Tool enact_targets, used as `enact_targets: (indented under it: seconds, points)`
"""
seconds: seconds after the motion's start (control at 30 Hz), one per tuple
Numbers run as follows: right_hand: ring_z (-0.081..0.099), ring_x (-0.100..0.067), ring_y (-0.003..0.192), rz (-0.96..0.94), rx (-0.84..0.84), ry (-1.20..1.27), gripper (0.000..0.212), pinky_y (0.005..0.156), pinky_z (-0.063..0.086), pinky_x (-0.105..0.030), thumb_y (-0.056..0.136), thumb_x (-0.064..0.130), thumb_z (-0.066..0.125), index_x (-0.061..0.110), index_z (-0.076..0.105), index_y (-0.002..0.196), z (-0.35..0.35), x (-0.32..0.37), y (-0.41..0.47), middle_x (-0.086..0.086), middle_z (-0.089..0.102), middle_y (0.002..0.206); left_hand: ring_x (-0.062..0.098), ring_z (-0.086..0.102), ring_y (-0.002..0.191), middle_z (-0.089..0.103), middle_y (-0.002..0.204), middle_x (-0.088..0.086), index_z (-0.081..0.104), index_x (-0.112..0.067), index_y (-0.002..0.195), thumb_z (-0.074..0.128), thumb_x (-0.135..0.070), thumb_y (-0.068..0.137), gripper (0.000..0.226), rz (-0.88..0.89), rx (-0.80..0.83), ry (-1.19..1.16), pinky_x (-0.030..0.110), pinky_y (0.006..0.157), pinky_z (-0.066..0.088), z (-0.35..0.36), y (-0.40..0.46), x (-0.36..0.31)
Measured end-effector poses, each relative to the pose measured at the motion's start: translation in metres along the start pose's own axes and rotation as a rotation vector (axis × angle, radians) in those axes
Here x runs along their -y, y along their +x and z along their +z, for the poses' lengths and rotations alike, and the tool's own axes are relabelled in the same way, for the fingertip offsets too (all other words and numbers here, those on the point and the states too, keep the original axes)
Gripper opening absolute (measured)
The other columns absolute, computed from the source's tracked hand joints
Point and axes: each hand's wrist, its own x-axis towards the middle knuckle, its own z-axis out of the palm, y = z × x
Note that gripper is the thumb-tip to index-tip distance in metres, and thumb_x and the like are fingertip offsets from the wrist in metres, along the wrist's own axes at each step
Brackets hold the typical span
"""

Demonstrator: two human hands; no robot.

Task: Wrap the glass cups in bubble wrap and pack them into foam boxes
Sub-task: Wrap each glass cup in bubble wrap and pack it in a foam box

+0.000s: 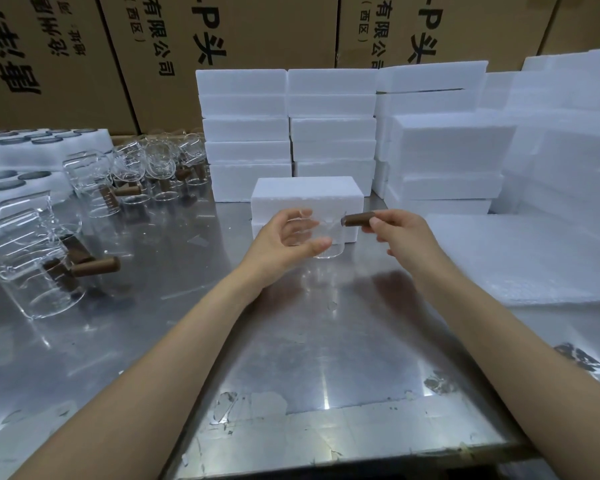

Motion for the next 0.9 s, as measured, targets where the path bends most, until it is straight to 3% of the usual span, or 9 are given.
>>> enact_targets:
  seconds: [0.2, 0.33, 0.4, 0.5, 0.6, 0.67, 0.8, 0.9]
  points:
    - [0.048, -0.011, 0.072, 0.086, 0.054, -0.164, 0.029, 0.056, 0.036, -0.018, 0.096, 0.008, 0.045, 0.011, 0.062, 0.119, -0.002, -0.003, 0.000, 0.001, 0.067, 0.101, 0.010, 0.053, 0.122, 0.061, 0.124, -0.003, 0.050, -0.024, 0.117, 0.079, -0.020, 0.077, 0.050, -0.044, 0.043, 0.208, 0.033, 0.106, 0.043, -0.001, 0.005, 0.012]
    - [0.046, -0.010, 0.062, 0.093, 0.061, -0.259, 0.038, 0.041, 0.033, -0.010, 0.092, 0.002, 0.039, 0.013, 0.064, 0.118, -0.001, -0.004, 0.002, -0.003, 0.068, 0.108, 0.009, 0.052, 0.123, 0.059, 0.122, -0.005, 0.048, -0.024, 0.119, 0.079, -0.023, 0.078, 0.051, -0.049, 0.055, 0.267, 0.021, 0.095, 0.043, 0.001, 0.006, 0.013]
    - [0.053, -0.014, 0.070, 0.073, 0.026, -0.326, 0.036, 0.050, 0.038, -0.011, 0.093, 0.005, 0.041, 0.014, 0.059, 0.123, -0.001, -0.006, 0.003, -0.004, 0.066, 0.114, 0.008, 0.052, 0.123, 0.058, 0.125, -0.005, 0.046, -0.024, 0.124, 0.079, -0.026, 0.076, 0.058, -0.056, 0.059, 0.281, 0.021, 0.096, 0.043, 0.001, 0.005, 0.011]
    - [0.055, -0.024, 0.109, -0.058, -0.158, -0.539, 0.040, 0.085, 0.042, -0.028, 0.091, 0.006, 0.040, 0.016, 0.054, 0.127, -0.010, -0.010, 0.007, -0.003, 0.062, 0.123, 0.007, 0.051, 0.122, 0.056, 0.129, -0.008, 0.040, -0.023, 0.137, 0.082, -0.042, 0.069, 0.082, -0.071, 0.034, 0.232, 0.025, 0.100, 0.044, 0.000, 0.003, 0.005]
    - [0.044, -0.030, 0.119, -0.129, -0.325, -0.765, 0.044, 0.078, 0.037, -0.035, 0.085, 0.001, 0.045, 0.012, 0.054, 0.127, -0.025, -0.011, 0.013, -0.009, 0.055, 0.126, 0.002, 0.055, 0.114, 0.058, 0.124, -0.012, 0.044, -0.026, 0.136, 0.069, -0.062, 0.067, 0.081, -0.083, -0.023, 0.171, 0.016, 0.085, 0.044, -0.003, 0.000, -0.004]
    - [0.041, -0.034, 0.117, -0.050, -0.331, -0.918, 0.038, 0.074, 0.033, -0.035, 0.085, 0.002, 0.049, 0.005, 0.052, 0.123, -0.033, -0.014, 0.015, -0.016, 0.049, 0.126, 0.001, 0.057, 0.110, 0.060, 0.118, -0.014, 0.048, -0.027, 0.133, 0.065, -0.066, 0.071, 0.075, -0.084, -0.060, 0.159, 0.019, 0.086, 0.043, -0.004, -0.001, -0.007]
    - [0.045, -0.037, 0.113, 0.176, -0.255, -1.001, 0.029, 0.075, 0.032, -0.034, 0.089, 0.009, 0.054, -0.001, 0.048, 0.116, -0.043, -0.020, 0.018, -0.021, 0.047, 0.123, 0.009, 0.059, 0.111, 0.063, 0.119, -0.007, 0.053, -0.026, 0.126, 0.057, -0.053, 0.087, 0.047, -0.075, -0.110, 0.141, 0.024, 0.082, 0.044, -0.006, 0.000, -0.007]
    - [0.053, -0.038, 0.107, 0.184, -0.288, -0.993, 0.022, 0.075, 0.037, -0.034, 0.086, 0.003, 0.054, 0.003, 0.055, 0.107, -0.049, -0.022, 0.022, -0.020, 0.054, 0.117, 0.009, 0.062, 0.104, 0.065, 0.116, -0.003, 0.056, -0.026, 0.119, 0.059, -0.050, 0.088, 0.039, -0.032, -0.131, 0.129, 0.023, 0.084, 0.045, -0.005, -0.001, -0.007]
